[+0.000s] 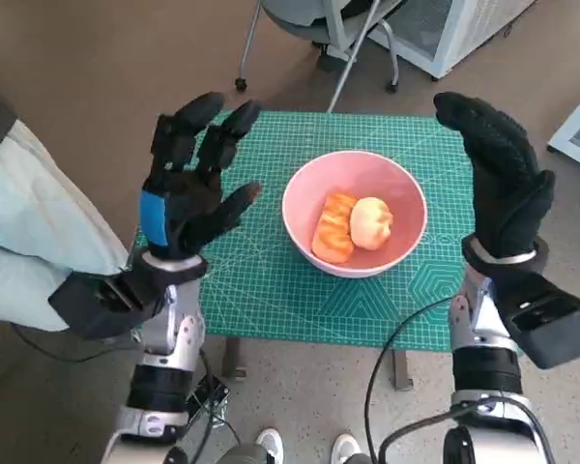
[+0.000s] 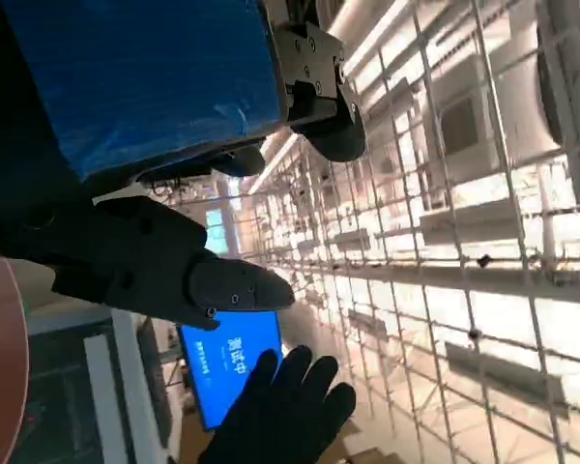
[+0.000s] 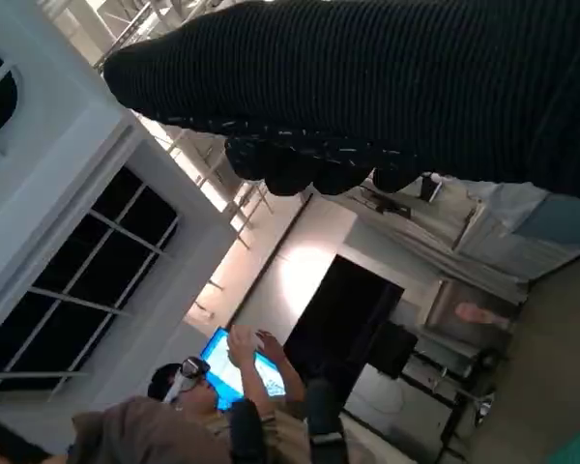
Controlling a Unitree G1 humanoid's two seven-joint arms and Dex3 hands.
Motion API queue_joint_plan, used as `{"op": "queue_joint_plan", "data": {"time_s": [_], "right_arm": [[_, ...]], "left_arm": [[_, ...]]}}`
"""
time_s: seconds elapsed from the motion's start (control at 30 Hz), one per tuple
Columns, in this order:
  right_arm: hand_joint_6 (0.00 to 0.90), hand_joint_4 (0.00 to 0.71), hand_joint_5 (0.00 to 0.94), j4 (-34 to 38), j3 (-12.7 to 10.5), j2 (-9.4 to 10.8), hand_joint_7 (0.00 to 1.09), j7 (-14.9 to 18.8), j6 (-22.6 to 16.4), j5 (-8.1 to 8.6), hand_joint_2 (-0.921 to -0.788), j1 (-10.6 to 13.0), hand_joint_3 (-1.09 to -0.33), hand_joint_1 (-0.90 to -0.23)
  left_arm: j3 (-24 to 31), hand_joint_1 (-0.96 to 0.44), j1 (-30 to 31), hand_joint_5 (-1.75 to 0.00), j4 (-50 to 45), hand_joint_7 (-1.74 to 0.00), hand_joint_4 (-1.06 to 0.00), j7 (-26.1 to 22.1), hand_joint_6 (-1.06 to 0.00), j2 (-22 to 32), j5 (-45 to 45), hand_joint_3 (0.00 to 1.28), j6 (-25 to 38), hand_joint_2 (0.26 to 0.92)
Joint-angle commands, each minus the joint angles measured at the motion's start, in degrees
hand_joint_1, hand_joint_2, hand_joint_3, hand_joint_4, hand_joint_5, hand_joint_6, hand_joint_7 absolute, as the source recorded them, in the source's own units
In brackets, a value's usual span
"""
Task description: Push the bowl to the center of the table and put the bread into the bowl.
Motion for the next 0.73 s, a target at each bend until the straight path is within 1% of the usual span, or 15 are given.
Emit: {"op": "queue_joint_plan", "data": {"time_s": [0.03,0.1,0.3,0.53,0.73], "right_arm": [[0.052,0.357,0.004,1.2,0.4,0.7,0.78,-0.4,1.2,-0.06,-0.921,0.0,-0.763,-0.585],[0.055,0.357,0.003,1.4,0.4,0.9,0.78,-0.2,1.5,0.23,-0.921,-0.1,-0.755,-0.587],[0.062,0.356,0.003,2.1,0.4,0.8,0.78,0.0,2.1,0.11,-0.921,-0.2,-0.748,-0.591],[0.070,0.359,0.004,1.8,0.7,0.7,0.78,-0.8,2.2,-1.17,-0.921,-0.4,-0.752,-0.607],[0.075,0.363,0.005,1.9,1.0,0.4,0.78,-0.9,2.1,-1.49,-0.921,-0.5,-0.755,-0.615]], "left_arm": [[1.3,-0.11,-0.5,-0.19,2.5,-0.60,-0.39,0.6,-0.20,0.8,4.0,0.19,-3.4,0.921],[1.6,-0.11,-0.7,-0.16,3.4,-0.57,-0.41,0.8,-0.21,0.9,4.9,0.19,-3.8,0.921],[2.3,-0.10,-1.2,-0.14,4.8,-0.56,-0.43,0.5,-0.23,0.6,5.1,0.19,-4.3,0.921],[2.7,-0.10,-2.1,-0.13,6.0,-0.56,-0.44,-0.2,-0.24,0.2,4.4,0.20,-4.6,0.921],[2.8,-0.11,-2.8,-0.13,7.5,-0.56,-0.45,-0.7,-0.25,-0.1,4.7,0.20,-5.5,0.921]]}}
